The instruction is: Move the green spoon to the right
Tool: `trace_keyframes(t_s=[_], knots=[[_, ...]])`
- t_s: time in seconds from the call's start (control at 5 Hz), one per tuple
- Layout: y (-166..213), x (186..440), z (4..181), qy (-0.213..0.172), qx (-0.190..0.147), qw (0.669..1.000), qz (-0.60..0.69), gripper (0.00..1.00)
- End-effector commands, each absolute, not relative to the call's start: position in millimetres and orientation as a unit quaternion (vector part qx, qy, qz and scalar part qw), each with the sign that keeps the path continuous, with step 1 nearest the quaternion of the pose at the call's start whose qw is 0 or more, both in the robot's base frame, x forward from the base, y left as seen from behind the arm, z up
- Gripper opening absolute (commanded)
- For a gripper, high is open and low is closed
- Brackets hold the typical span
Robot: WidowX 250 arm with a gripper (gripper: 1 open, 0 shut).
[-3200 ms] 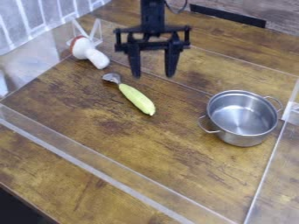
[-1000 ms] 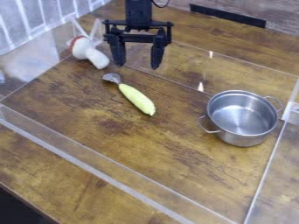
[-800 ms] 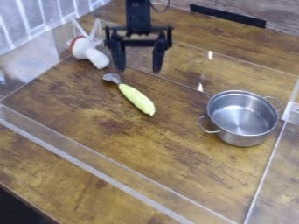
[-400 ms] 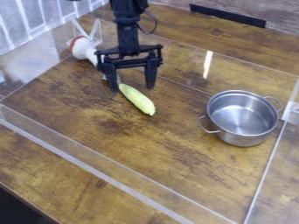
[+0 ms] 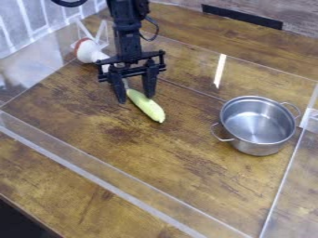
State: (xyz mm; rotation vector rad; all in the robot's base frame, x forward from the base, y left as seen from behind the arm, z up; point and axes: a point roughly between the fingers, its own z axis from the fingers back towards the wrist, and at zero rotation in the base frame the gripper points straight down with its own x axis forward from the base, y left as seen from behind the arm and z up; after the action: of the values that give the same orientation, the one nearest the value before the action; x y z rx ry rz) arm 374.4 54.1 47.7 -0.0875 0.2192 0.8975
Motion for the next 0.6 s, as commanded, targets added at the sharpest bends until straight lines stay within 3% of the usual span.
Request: trace_keyframes(t_s=[0.0,0.2,0.4], knots=[[59.5,382.2,98.1,0.050,-0.051,0.894,0.443,0.00],[65.5,383.5,97.9,0.047,-0.055,0.879,0.471,1.00],[71.6,384.9,95.4,0.048,-0.059,0.862,0.501,1.00]])
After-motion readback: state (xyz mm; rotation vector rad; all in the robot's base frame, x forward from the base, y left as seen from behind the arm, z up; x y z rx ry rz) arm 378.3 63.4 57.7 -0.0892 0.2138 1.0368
